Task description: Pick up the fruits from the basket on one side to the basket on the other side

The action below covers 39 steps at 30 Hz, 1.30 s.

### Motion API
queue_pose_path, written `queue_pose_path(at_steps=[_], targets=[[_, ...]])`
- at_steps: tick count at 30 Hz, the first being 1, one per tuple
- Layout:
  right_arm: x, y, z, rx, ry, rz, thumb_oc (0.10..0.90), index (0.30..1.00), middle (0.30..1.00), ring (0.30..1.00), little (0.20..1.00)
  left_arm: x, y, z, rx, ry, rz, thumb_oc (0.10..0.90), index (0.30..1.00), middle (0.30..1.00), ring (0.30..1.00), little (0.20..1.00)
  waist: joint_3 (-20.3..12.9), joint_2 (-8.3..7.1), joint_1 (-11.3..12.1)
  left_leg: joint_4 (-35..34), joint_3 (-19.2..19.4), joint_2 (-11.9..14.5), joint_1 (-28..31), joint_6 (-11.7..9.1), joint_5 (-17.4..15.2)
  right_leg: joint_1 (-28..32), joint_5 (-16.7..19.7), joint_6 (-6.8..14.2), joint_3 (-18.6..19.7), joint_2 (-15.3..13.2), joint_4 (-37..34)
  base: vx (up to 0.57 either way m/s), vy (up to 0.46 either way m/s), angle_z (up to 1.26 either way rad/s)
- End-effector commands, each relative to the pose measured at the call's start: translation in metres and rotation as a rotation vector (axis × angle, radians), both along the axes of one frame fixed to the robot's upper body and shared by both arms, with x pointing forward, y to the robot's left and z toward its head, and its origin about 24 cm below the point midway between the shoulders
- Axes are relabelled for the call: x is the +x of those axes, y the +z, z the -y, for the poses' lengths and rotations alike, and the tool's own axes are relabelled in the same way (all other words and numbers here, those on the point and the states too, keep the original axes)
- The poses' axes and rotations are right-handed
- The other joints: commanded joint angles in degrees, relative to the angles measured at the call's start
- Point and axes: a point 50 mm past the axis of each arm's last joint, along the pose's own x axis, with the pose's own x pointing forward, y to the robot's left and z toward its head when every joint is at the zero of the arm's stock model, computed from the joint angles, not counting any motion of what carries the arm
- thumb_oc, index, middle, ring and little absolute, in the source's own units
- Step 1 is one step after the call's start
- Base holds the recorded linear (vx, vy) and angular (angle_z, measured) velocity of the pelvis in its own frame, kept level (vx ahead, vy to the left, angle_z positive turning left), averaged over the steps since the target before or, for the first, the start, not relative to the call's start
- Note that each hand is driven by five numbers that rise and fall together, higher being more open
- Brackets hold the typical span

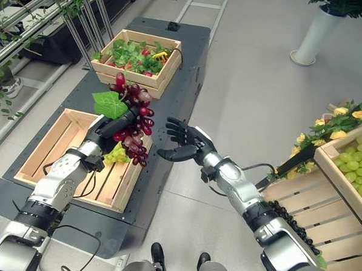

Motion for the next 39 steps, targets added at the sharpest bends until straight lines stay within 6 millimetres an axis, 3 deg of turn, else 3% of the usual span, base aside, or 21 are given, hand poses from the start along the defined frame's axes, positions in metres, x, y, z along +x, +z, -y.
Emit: queue_pose_path(at_steps=[1,7,18,26,31,37,39], targets=[[0.011,0.025,-0.023,0.200,0.082,-0.025,0.800,0.900,0.900,0.900,0.900,0.025,0.078,0.032,-0.216,-0.157,0.268,0.400,0.300,0.300,0.300,0.300,-9.46,1.83,1.04,-1.05,-2.37,-1.37,3.78,-3.38,-7.62,-2.01,-1.64,-0.88,0.54,-0.30,1.85,0.02,-0.040,-0.06],[0.010,0.017,-0.046,0.361,0.150,-0.172,0.800,0.900,0.900,0.900,0.900,0.027,0.077,0.054,-0.327,-0.224,0.272,0.400,0.300,0.300,0.300,0.300,-10.63,1.55,0.80,-1.30,-2.18,-1.26,4.63,-3.54,-7.86,-0.91,-1.71,-1.15,1.00,0.30,0.80,0.02,-0.031,-0.05],[-0.006,0.000,-0.076,0.589,0.283,-0.383,0.800,0.900,0.900,0.900,0.900,0.024,0.070,0.072,-0.437,-0.260,0.269,0.400,0.300,0.300,0.300,0.300,-11.85,1.29,0.58,-2.30,-1.55,-1.04,5.03,-3.47,-6.89,-0.52,-0.57,-1.40,1.20,0.84,-0.64,0.00,-0.009,-0.07],[0.002,0.028,-0.082,0.592,0.243,-0.195,0.800,0.900,0.900,0.900,0.900,0.026,0.064,0.082,-0.407,-0.267,0.234,0.400,0.300,0.300,0.300,0.300,-12.30,1.37,0.54,-2.63,-1.70,-1.06,5.28,-3.33,-6.87,-0.31,-0.41,-1.33,1.40,0.99,-1.04,0.00,0.000,0.00],[0.005,0.058,-0.084,0.540,0.230,0.006,0.800,0.900,0.900,0.900,0.900,0.028,0.046,0.080,-0.395,-0.263,0.146,0.400,0.300,0.300,0.300,0.300,-12.48,1.43,0.53,-2.59,-1.82,-1.11,5.54,-3.08,-7.01,-0.18,-0.45,-1.35,1.86,1.08,-1.11,0.00,0.000,0.00],[0.006,0.079,-0.083,0.551,0.221,0.130,0.800,0.900,0.900,0.900,0.900,0.028,0.028,0.077,-0.398,-0.255,0.071,0.400,0.300,0.300,0.300,0.300,-12.76,1.45,0.53,-2.62,-1.79,-1.08,5.89,-2.96,-7.14,0.04,-0.39,-1.30,2.26,1.15,-1.23,0.00,0.000,0.00],[0.007,0.082,-0.080,0.597,0.202,0.135,0.400,0.300,0.300,0.300,0.300,0.029,0.022,0.076,-0.399,-0.244,0.054,0.400,0.300,0.300,0.300,0.300,-12.98,1.45,0.51,-2.63,-1.72,-1.05,5.95,-2.95,-7.19,0.05,-0.44,-1.25,2.34,1.20,-1.19,0.00,0.000,0.00]])
